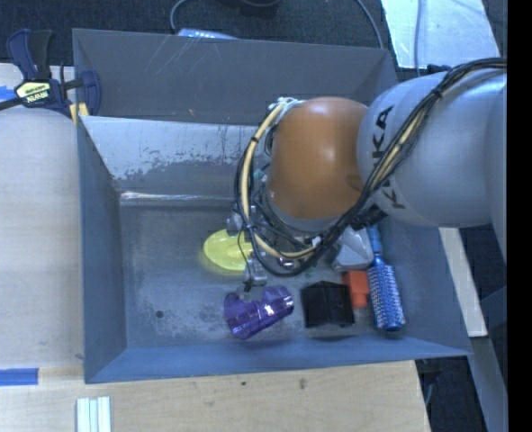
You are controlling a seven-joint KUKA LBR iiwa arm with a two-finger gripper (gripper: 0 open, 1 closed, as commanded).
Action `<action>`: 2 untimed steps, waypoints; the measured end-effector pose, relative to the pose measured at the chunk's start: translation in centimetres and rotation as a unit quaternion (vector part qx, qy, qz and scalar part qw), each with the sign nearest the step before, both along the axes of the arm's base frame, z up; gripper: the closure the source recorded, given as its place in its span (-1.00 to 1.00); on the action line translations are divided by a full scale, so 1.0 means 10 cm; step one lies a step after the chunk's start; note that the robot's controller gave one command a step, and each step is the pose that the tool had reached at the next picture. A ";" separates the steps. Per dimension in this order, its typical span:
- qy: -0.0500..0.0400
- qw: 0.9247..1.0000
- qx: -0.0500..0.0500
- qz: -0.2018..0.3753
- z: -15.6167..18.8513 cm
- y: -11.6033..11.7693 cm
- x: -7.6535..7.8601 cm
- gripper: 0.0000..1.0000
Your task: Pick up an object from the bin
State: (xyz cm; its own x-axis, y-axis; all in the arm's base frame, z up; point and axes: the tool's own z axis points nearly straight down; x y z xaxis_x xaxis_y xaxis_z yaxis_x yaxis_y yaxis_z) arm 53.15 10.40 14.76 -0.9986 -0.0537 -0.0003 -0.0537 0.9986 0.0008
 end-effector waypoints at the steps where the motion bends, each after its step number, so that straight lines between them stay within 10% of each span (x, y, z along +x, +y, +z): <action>1: -0.003 1.000 -0.001 -0.027 -0.11 -0.22 0.24 -1.00; 2: -0.005 1.000 0.001 -0.003 -0.56 -0.16 0.37 -1.00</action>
Offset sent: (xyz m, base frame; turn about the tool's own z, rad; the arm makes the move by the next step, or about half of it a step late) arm 0.0396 -0.0183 -0.0776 -0.0182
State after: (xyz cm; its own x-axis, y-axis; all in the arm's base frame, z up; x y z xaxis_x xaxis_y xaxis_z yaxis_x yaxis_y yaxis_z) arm 56.83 8.81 9.15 -0.9988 -0.0477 -0.0096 -0.0477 0.9989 0.0021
